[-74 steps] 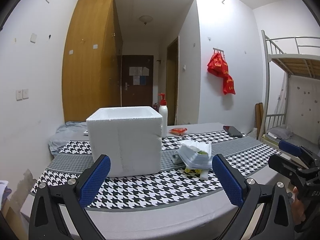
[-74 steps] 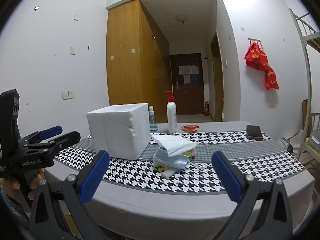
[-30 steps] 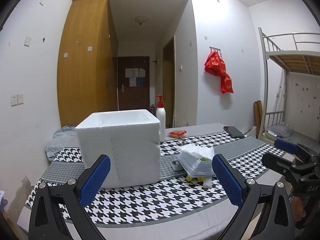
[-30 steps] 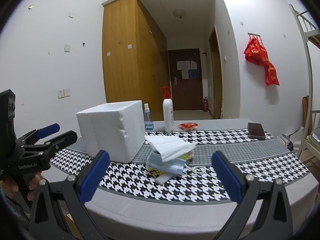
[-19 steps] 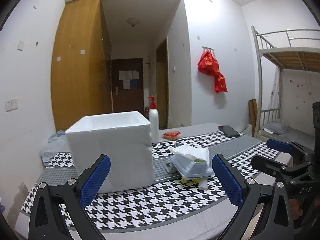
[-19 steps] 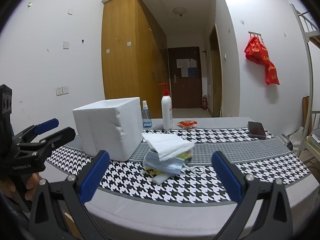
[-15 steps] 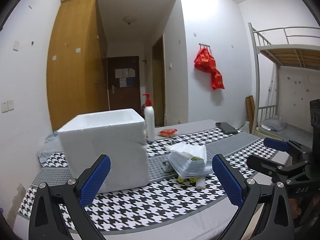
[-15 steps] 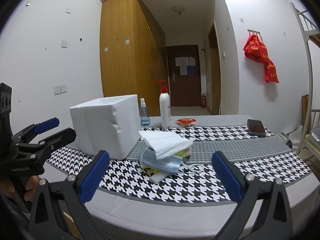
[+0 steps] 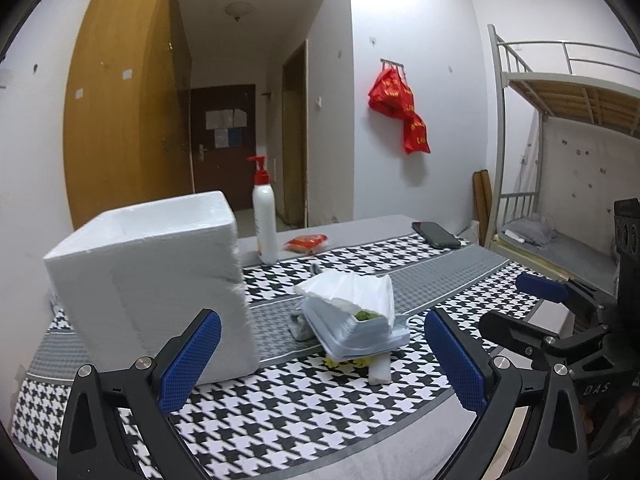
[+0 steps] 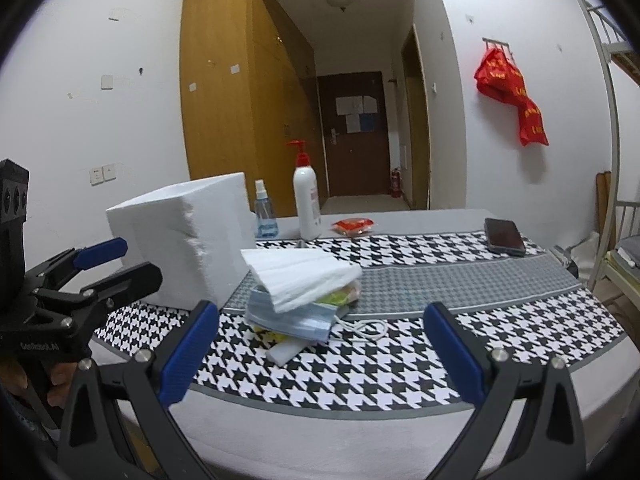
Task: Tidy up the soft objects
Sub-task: 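Move the left tool to the white tissues and close on them, then lift the white tissues with the left tool while the right tool approaches the blue mask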
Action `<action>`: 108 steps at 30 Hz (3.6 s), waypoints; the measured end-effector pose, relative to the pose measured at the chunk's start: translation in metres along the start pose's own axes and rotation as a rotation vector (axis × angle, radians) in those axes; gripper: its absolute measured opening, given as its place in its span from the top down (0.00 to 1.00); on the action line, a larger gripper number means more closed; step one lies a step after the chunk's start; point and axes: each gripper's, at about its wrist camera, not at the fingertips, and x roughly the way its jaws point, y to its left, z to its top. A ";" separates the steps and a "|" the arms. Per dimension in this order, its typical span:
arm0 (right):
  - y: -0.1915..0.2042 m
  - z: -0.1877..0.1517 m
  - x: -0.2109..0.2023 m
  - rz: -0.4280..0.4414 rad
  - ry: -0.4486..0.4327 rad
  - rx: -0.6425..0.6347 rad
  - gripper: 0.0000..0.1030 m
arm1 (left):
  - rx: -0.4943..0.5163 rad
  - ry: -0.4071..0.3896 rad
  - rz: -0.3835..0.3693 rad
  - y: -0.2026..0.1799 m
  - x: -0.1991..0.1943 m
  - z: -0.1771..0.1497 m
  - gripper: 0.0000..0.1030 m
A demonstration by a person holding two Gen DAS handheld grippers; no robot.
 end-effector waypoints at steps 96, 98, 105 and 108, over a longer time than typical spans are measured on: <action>0.052 0.001 0.091 0.164 0.227 -0.103 0.00 | -0.134 0.194 0.040 0.079 0.007 -0.041 0.94; 0.060 0.001 0.095 0.176 0.237 -0.118 0.00 | -0.144 0.192 0.047 0.082 0.004 -0.045 0.94; 0.085 0.000 0.112 0.212 0.281 -0.170 0.04 | -0.165 0.184 0.066 0.096 -0.004 -0.059 0.94; 0.091 -0.002 0.123 0.217 0.317 -0.179 0.12 | -0.173 0.181 0.058 0.101 -0.007 -0.064 0.94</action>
